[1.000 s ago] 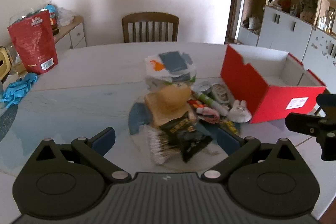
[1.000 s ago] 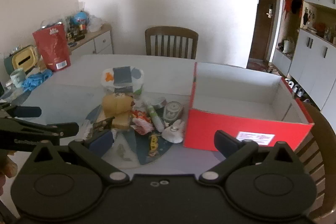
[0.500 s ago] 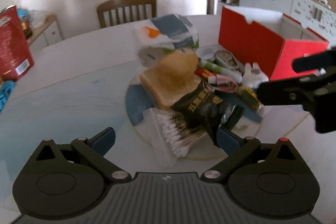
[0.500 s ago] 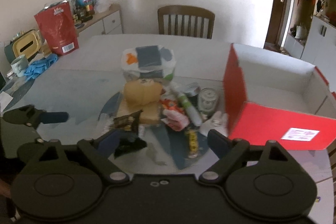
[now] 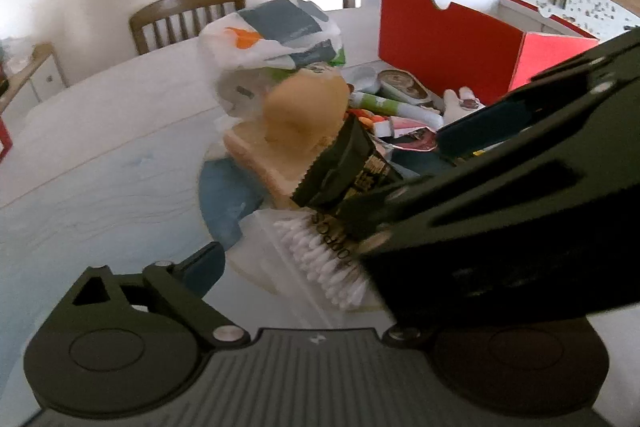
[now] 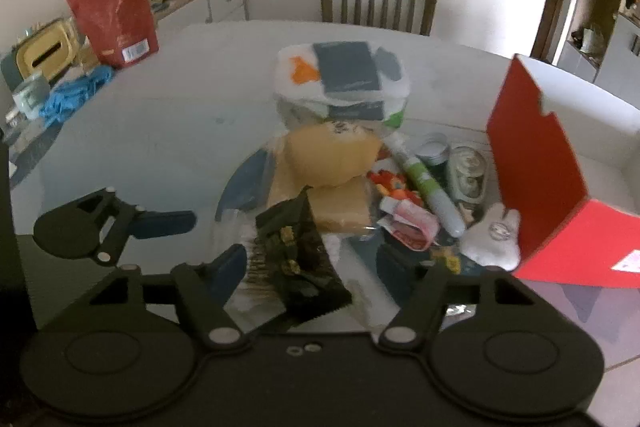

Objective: Organize objects
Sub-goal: 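Grasp the cotton-swab pack with the left tool while the right tool grasps the black snack bag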

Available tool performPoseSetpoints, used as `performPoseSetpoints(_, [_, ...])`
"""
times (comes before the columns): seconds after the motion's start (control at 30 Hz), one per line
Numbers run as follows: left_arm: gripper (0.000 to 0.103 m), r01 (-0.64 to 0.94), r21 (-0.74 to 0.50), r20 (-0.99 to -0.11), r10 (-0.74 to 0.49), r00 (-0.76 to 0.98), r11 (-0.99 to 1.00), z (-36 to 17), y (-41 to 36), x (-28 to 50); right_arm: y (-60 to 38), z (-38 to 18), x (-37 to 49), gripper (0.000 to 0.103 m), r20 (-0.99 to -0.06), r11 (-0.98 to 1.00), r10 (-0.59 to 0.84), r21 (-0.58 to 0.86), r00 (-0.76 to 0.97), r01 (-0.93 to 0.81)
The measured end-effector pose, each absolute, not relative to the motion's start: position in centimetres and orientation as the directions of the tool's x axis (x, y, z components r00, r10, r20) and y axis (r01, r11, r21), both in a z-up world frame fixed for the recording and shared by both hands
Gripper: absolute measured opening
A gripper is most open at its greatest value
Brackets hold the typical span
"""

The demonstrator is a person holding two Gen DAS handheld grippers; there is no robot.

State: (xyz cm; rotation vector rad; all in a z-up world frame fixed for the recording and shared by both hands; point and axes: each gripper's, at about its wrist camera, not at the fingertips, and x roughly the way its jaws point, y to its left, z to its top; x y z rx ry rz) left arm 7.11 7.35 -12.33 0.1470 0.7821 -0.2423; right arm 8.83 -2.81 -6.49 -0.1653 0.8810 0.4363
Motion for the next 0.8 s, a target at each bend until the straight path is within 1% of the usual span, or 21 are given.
performPoseSetpoints(0.07, [0.096, 0.28, 0.033, -0.711, -0.174, 0.681, 0.959, -12.3, 7.5, 7.2, -2.4, -6.9, 9.2, 0.052, -0.788, 0.899, 0.295, 0.039, 0.54, -0.435])
performPoseSetpoints(0.1, [0.093, 0.288, 0.026, -0.711, -0.185, 0.678, 0.957, -12.4, 7.6, 7.2, -2.4, -7.0, 9.4, 0.05, -0.796, 0.902, 0.291, 0.044, 0.531, -0.429])
performPoseSetpoints(0.17, [0.089, 0.302, 0.015, -0.715, -0.201, 0.67, 0.953, -12.4, 7.7, 7.4, -2.4, -7.1, 9.7, 0.041, -0.806, 0.905, 0.297, 0.066, 0.513, -0.419])
performPoseSetpoints(0.27, [0.084, 0.312, -0.004, -0.721, -0.219, 0.657, 0.95, -12.6, 7.9, 7.7, -2.3, -7.1, 9.7, 0.038, -0.809, 0.905, 0.3, 0.073, 0.506, -0.42])
performPoseSetpoints(0.33, [0.077, 0.32, -0.022, -0.73, -0.233, 0.643, 0.947, -12.8, 8.1, 7.9, -2.2, -7.1, 9.6, 0.035, -0.809, 0.905, 0.298, 0.071, 0.506, -0.42])
performPoseSetpoints(0.43, [0.066, 0.334, -0.011, -0.731, -0.235, 0.64, 0.942, -12.9, 8.0, 7.9, -2.4, -6.8, 9.5, 0.033, -0.803, 0.909, 0.298, 0.073, 0.516, -0.41])
performPoseSetpoints(0.5, [0.054, 0.339, -0.007, -0.728, -0.237, 0.644, 0.941, -12.8, 7.9, 8.0, -2.8, -6.5, 9.5, 0.032, -0.801, 0.916, 0.288, 0.07, 0.525, -0.396])
performPoseSetpoints(0.53, [0.052, 0.342, -0.016, -0.727, -0.246, 0.642, 0.94, -12.8, 8.0, 8.1, -3.0, -6.3, 9.5, 0.032, -0.801, 0.919, 0.283, 0.069, 0.527, -0.388])
performPoseSetpoints(0.6, [0.043, 0.344, -0.035, -0.725, -0.261, 0.638, 0.938, -12.7, 8.2, 8.2, -3.6, -6.0, 9.4, 0.032, -0.8, 0.926, 0.267, 0.057, 0.537, -0.374])
performPoseSetpoints(0.63, [0.042, 0.344, -0.042, -0.725, -0.266, 0.636, 0.938, -12.6, 8.3, 8.2, -3.9, -5.7, 9.3, 0.032, -0.799, 0.929, 0.257, 0.05, 0.544, -0.367])
performPoseSetpoints(0.7, [0.036, 0.341, -0.049, -0.724, -0.268, 0.636, 0.939, -12.6, 8.4, 8.2, -4.7, -5.3, 9.1, 0.032, -0.796, 0.935, 0.245, 0.043, 0.553, -0.351])
performPoseSetpoints(0.8, [0.029, 0.332, -0.073, -0.724, -0.279, 0.631, 0.94, -12.6, 8.7, 8.1, -5.8, -4.6, 8.8, 0.032, -0.794, 0.94, 0.229, 0.03, 0.563, -0.339])
